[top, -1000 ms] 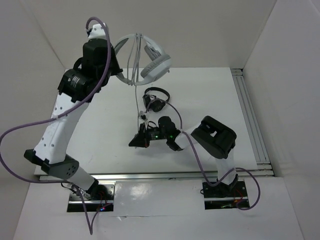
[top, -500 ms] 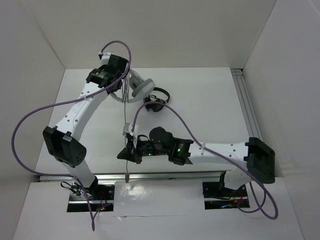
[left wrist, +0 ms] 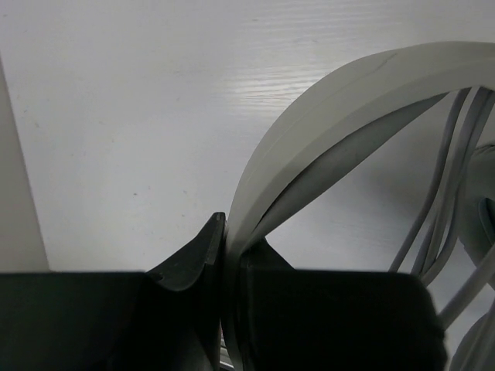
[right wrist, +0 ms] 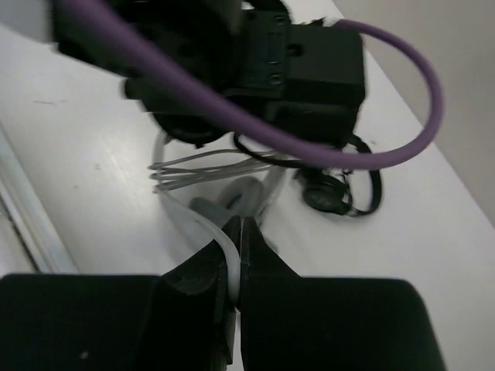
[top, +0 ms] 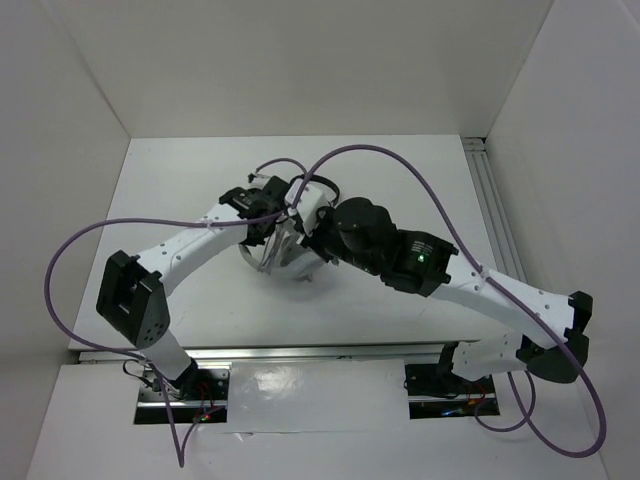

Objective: Wrap the headphones

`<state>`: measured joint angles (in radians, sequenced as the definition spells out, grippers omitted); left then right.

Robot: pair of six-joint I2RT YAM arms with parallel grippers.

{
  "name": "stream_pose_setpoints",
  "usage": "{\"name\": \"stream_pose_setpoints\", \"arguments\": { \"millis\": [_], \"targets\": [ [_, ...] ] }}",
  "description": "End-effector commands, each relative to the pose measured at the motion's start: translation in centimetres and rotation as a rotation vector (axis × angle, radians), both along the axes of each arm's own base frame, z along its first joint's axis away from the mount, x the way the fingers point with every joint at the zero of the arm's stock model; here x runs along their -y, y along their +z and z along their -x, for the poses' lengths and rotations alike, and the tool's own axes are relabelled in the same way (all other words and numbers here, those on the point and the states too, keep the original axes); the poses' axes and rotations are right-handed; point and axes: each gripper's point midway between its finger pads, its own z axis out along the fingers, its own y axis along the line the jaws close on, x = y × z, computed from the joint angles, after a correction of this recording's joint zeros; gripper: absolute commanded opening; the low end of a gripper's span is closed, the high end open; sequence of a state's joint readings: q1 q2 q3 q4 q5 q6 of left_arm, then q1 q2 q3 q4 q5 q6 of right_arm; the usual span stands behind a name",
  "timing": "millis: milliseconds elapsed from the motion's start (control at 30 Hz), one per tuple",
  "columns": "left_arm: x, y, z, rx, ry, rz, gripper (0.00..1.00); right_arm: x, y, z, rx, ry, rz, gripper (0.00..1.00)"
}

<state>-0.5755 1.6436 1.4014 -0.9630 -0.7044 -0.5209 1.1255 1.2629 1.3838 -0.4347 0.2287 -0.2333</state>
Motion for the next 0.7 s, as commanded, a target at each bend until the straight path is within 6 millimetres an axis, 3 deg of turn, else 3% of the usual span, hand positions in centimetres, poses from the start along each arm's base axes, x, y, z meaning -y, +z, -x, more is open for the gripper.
{"name": "stream_pose_setpoints", "arguments": {
  "millis": [0,100,200,300,333,433,467,533,567,600,667],
  "targets": [
    [0.9,0.7,-0.4,0.068,-0.046,-0.006,0.0,5.1,9.3,-2.8,0.227,-0.206,-0.078,0.0],
    [2.2,0.4,0.8,0.059,-0.139,0.089,0.0,8.3,8.7,-5.3,0.297,-0.384,-0.03,0.0],
    [3.3,1.6,2.9,0.068,-0.22,0.187,0.0,11.1,8.4,-7.0,0.357,-0.515,-0.06,0.0],
    [4.4,2.1,4.9,0.093,-0.32,0.195,0.0,14.0,8.8,-8.7,0.415,-0.64,-0.121,0.0],
    [4.6,2.9,5.6,0.114,-0.353,0.216,0.0,14.6,9.8,-9.3,0.448,-0.684,-0.194,0.0],
    [5.6,3.4,7.9,0.1,-0.451,0.229,0.0,15.3,9.1,-11.6,0.473,-0.725,-0.191,0.0],
    [6.1,4.4,8.8,0.128,-0.476,0.253,0.0,14.7,9.3,-12.3,0.464,-0.688,-0.198,0.0],
    [5.8,5.1,10.1,0.134,-0.495,0.257,0.0,15.2,7.8,-14.6,0.42,-0.691,-0.154,0.0],
    [5.9,6.6,10.8,0.174,-0.523,0.291,0.0,14.4,8.2,-15.1,0.402,-0.639,-0.188,0.0],
    [6.0,7.3,11.4,0.185,-0.542,0.32,0.0,15.3,7.8,-16.2,0.391,-0.655,-0.188,0.0],
    [6.5,9.4,12.5,0.208,-0.605,0.385,0.0,14.7,6.9,-17.3,0.359,-0.606,-0.197,0.0]
  ]
}}
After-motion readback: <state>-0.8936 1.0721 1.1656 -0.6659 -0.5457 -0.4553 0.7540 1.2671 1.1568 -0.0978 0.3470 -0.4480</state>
